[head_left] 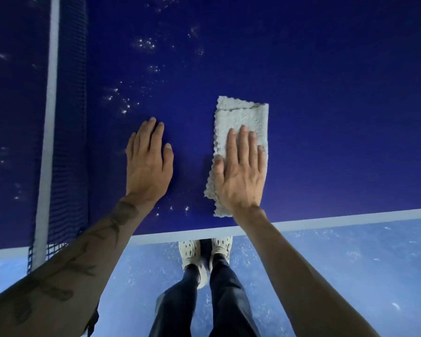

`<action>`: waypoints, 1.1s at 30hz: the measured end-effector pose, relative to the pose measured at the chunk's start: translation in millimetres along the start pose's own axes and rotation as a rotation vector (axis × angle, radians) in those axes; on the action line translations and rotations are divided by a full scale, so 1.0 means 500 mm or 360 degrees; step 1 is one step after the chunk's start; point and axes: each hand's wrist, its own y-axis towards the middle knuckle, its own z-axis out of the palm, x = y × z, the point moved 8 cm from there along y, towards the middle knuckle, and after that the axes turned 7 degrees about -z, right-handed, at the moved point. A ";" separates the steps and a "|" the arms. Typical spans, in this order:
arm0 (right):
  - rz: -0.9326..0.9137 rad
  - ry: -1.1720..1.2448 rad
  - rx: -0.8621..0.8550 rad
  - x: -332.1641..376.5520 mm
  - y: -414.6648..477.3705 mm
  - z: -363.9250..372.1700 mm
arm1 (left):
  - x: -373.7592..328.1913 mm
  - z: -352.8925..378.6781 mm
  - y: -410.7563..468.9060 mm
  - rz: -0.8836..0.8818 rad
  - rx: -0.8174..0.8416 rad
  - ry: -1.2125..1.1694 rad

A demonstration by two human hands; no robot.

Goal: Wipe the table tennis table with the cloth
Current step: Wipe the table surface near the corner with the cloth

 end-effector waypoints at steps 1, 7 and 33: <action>-0.0085 0.0017 0.0017 0.043 -0.004 0.014 | 0.018 -0.010 0.000 -0.0023 -0.0027 0.0024; -0.0439 0.0028 0.0103 0.089 -0.085 0.044 | 0.110 -0.041 0.029 -0.0022 -0.0077 0.0143; -0.0166 -0.0031 0.0015 0.272 0.085 0.058 | 0.160 -0.027 0.093 0.0033 -0.0104 0.0159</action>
